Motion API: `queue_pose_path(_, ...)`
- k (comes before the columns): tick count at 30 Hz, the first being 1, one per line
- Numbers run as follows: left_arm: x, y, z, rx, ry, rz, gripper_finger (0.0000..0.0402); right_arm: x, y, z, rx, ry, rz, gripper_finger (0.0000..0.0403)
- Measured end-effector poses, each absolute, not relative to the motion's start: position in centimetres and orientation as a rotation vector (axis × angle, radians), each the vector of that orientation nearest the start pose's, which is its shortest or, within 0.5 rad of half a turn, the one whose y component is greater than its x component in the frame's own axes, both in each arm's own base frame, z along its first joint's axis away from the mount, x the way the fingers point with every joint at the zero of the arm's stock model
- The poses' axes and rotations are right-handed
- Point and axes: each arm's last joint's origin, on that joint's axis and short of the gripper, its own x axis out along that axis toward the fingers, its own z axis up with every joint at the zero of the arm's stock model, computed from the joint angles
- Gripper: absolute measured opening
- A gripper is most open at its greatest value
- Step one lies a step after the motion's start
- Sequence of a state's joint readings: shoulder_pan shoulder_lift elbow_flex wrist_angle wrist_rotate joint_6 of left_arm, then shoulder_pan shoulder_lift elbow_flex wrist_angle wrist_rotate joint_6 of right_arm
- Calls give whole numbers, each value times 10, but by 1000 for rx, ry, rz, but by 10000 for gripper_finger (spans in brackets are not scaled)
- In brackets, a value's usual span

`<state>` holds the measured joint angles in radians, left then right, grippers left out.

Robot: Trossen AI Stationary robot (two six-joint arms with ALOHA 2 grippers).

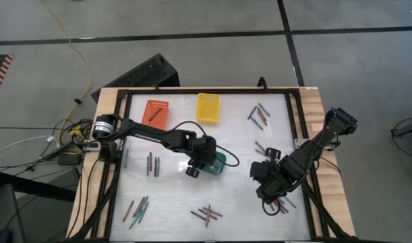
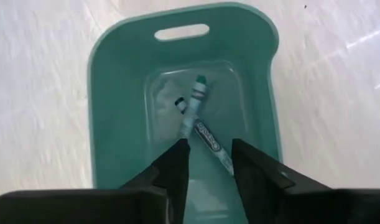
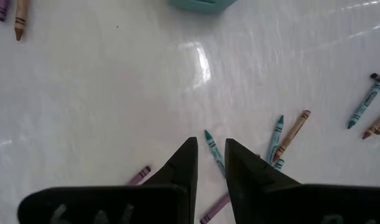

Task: Sort crayons
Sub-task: Put the blue crayon into the blue bin

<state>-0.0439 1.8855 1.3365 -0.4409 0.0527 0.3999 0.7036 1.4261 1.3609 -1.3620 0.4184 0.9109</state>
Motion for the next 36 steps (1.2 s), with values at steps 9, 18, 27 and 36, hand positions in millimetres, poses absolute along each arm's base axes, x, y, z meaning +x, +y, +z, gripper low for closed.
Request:
queue_pose_path(9, 378, -25, 262, 420, 928, -250, 127, 203, 144, 316, -21, 1130, -269, 82)
queue_pose_path(18, 321, -36, 323, 376, 900, -190, 128, 210, 128, 313, -155, 1190, -233, 82)
queue_pose_path(27, 278, -77, 354, 341, 834, -285, 128, 203, 116, 262, -181, 1421, -189, 82)
queue_pose_path(36, 264, -115, 342, 347, 855, -331, 128, 190, 96, 219, -140, 1496, -201, 109)
